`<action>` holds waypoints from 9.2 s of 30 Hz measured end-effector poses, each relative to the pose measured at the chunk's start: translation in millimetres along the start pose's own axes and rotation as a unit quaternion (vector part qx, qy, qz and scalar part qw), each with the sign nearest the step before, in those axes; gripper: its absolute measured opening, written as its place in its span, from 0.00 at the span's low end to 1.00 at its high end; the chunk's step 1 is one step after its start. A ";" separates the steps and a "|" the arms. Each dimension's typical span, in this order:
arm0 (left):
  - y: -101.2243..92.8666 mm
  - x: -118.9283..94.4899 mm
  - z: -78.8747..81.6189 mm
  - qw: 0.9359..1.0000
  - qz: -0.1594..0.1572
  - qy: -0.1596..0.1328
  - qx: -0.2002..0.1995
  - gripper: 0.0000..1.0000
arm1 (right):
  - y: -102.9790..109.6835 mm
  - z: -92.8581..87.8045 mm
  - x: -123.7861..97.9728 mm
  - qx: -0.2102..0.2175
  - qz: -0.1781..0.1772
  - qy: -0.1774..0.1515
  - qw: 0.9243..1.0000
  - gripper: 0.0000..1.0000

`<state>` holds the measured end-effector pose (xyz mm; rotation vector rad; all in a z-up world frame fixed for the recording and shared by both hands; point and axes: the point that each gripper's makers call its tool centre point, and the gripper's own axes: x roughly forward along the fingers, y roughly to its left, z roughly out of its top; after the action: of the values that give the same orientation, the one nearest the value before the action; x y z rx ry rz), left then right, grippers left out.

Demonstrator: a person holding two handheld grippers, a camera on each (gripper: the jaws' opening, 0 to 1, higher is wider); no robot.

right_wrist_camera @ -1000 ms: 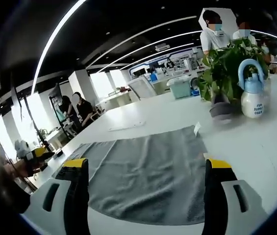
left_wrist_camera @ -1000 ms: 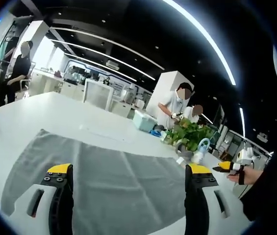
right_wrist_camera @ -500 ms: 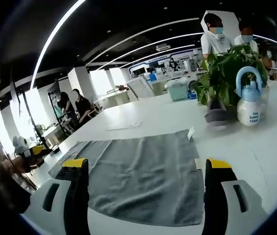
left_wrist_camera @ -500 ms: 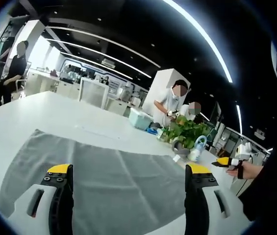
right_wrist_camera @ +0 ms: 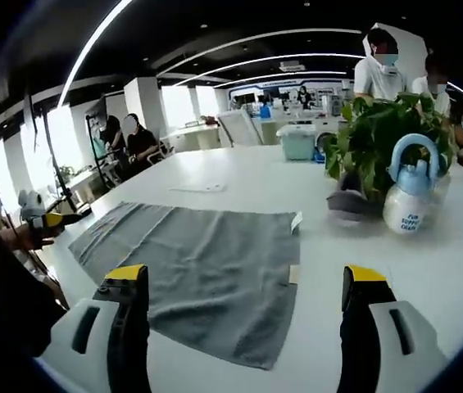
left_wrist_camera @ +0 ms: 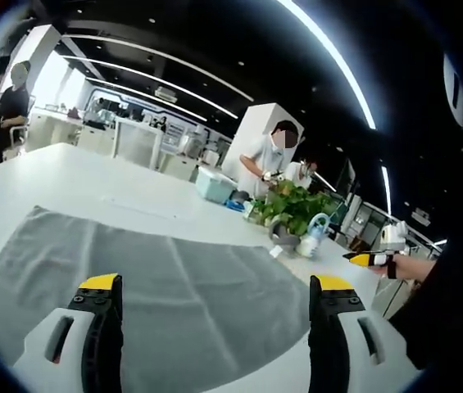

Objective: Fold the towel on the table until its edges align and the towel forms a compact rectangular stack.

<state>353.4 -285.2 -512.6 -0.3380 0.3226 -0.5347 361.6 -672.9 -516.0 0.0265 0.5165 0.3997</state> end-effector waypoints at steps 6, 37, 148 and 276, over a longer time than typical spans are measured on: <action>-22.7 16.2 -8.9 0.999 -0.029 0.022 0.018 0.97 | -10.9 10.0 -4.1 0.003 0.013 -0.008 1.000 0.98; -150.3 80.8 -60.8 0.991 -0.110 0.054 0.060 0.94 | -87.4 13.5 -24.2 -0.012 0.045 0.008 0.999 0.90; -325.8 214.5 -210.2 0.803 -0.404 0.238 0.369 0.04 | -131.7 3.8 94.5 0.145 0.016 -0.035 0.989 0.04; -329.8 99.5 -60.4 0.910 -0.379 0.131 0.109 0.03 | -85.0 81.5 168.0 0.010 0.080 0.006 0.997 0.01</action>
<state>266.6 -619.5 -458.0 -0.1608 0.3838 -1.3806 565.7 -681.6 -535.4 0.0853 0.5321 0.5511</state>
